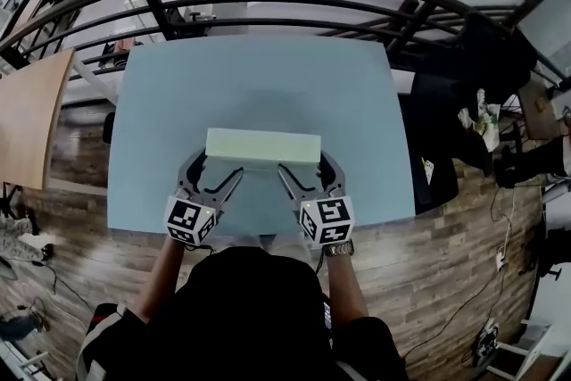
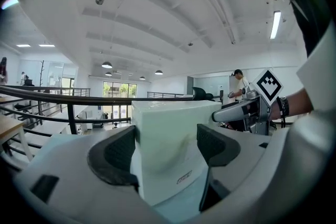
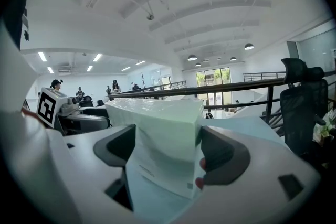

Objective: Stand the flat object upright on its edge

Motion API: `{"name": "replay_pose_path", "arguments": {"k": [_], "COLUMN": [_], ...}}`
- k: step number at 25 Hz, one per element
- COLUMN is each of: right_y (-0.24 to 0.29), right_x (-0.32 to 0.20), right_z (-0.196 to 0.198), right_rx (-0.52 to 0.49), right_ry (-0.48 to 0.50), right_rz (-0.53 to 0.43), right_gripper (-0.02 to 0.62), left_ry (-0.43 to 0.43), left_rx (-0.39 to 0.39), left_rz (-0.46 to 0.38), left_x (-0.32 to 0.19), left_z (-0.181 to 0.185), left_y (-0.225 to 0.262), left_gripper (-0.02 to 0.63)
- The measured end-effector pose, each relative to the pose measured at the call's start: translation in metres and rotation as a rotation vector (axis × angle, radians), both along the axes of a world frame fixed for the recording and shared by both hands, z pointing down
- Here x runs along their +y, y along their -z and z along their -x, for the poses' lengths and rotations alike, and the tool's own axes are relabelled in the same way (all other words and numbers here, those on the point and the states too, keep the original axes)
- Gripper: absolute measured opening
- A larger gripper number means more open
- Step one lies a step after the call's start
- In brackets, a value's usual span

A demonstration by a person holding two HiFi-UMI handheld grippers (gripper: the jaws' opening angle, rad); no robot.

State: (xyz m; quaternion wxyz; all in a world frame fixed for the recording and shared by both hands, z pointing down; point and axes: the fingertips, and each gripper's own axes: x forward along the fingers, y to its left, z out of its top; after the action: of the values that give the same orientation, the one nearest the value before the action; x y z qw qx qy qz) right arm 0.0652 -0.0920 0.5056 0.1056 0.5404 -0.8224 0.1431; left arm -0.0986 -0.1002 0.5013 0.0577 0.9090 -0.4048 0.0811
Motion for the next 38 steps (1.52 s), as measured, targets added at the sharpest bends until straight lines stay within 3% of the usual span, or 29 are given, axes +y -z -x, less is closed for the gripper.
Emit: {"name": "replay_pose_path", "arguments": {"k": [19,38], "right_y": [0.003,-0.003], "right_x": [-0.019,-0.022], "right_z": [0.040,0.039], "right_rx": [0.001,-0.009], "right_ry": [0.105,0.095], "right_rz": [0.001,0.010], "right_gripper": [0.391,0.391], "left_ry": [0.109,0.105], "left_rx": [0.002,-0.008], "left_rz": [0.020,0.034], "left_x": [0.001,-0.003], "left_z": [0.041,0.039], "left_y": [-0.004,-0.010], "left_gripper": [0.370,0.370]}}
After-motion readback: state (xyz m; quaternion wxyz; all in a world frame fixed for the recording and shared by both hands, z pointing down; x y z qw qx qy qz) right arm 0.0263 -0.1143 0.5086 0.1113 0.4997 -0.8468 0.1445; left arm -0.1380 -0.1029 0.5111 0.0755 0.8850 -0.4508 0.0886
